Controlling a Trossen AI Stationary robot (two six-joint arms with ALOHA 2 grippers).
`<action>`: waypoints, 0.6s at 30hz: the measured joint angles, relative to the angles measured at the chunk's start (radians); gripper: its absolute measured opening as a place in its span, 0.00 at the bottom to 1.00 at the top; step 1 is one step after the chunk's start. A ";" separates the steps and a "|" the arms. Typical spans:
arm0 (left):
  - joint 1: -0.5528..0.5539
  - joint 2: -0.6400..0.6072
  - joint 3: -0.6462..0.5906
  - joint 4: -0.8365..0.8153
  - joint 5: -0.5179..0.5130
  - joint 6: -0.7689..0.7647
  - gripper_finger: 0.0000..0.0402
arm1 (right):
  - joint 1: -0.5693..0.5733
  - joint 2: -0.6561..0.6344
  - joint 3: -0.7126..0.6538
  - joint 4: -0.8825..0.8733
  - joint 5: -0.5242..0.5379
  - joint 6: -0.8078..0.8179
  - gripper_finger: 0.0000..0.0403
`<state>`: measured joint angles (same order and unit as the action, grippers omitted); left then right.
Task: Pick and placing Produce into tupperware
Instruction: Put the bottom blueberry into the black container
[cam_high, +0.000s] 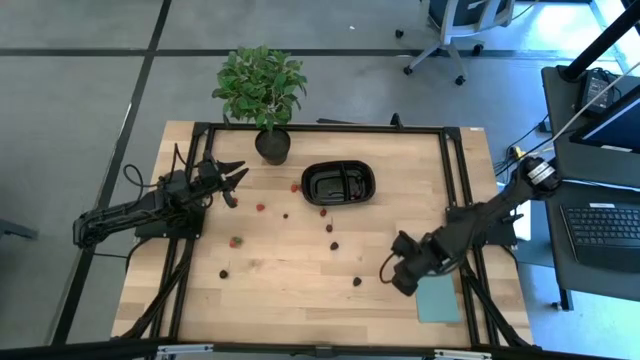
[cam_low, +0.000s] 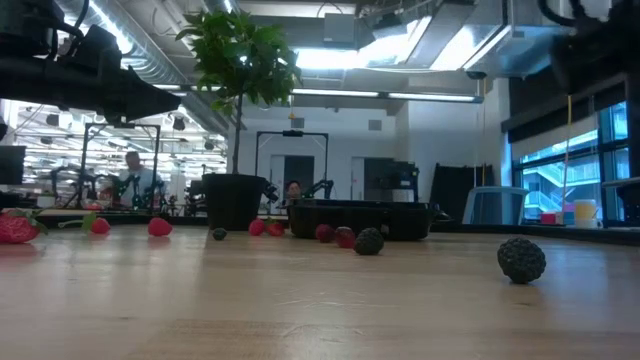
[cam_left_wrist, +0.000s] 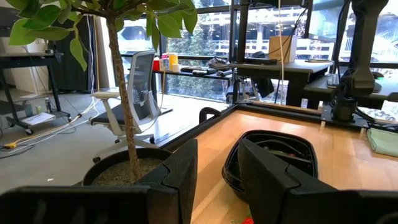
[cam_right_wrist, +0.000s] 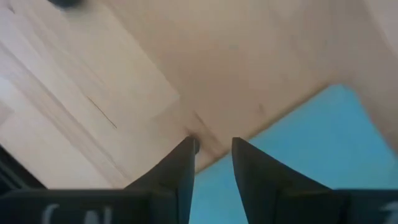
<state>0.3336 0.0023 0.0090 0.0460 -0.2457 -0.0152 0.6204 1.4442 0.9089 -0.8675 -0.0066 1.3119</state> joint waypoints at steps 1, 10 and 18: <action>0.000 0.000 0.000 0.000 0.000 0.000 0.27 | 0.011 0.008 0.000 0.012 -0.004 0.011 0.27; 0.000 0.000 0.000 0.000 0.000 0.000 0.27 | 0.093 0.049 0.000 0.174 0.029 0.025 0.27; 0.000 0.000 0.000 0.000 0.000 0.000 0.27 | 0.102 0.065 0.000 0.155 0.050 0.037 0.43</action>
<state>0.3332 0.0021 0.0093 0.0463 -0.2458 -0.0155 0.7227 1.5093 0.9092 -0.7123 0.0433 1.3491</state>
